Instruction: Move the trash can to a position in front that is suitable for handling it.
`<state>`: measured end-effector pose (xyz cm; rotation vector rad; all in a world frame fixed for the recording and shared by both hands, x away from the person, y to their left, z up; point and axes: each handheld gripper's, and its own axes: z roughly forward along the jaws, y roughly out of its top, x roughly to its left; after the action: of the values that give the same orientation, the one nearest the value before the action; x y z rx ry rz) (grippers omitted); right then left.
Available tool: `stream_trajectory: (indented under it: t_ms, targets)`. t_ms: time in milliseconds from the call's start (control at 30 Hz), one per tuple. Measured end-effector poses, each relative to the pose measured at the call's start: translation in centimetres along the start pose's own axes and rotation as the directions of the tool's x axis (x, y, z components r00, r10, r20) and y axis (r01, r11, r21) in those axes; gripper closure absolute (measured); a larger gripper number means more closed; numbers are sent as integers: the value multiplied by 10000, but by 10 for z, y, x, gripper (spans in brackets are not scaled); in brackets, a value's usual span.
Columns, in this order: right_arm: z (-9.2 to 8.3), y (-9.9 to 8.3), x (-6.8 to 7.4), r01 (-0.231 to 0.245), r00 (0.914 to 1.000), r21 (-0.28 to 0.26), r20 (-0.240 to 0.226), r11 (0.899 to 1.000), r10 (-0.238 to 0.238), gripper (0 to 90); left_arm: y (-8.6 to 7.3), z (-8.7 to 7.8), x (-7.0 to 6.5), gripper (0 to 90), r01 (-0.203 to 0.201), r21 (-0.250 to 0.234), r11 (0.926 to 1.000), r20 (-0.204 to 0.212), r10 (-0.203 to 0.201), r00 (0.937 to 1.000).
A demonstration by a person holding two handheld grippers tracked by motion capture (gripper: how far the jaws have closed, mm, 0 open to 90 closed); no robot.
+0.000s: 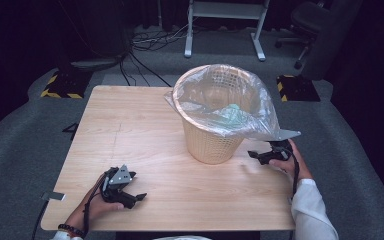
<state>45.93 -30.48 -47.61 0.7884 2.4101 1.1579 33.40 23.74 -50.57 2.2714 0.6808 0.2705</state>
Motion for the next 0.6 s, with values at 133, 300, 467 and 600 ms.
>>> stream_trajectory:
  t_ms: [133, 300, 467, 600]
  targets:
    - [4, 6, -4, -187, 9997, -117, -148, 9998, 186, 156, 12, 11, 14, 109, -168, 52, 9998, 88, 168, 9998]
    - [11, 15, -4, 204, 9953, 9, -950, 9998, -202, 154, 37, 37, 31, 91, -410, 81, 9991, 377, 406, 9985]
    - [17, 21, -3, 165, 9880, -206, -1534, 9997, -194, 155, 67, 65, 40, 108, -490, 53, 9988, 477, 487, 9977]
    - [22, 26, -1, 279, 9899, -92, -1391, 9996, -289, 156, 92, 87, 44, 114, -527, 290, 9982, 469, 513, 9976]
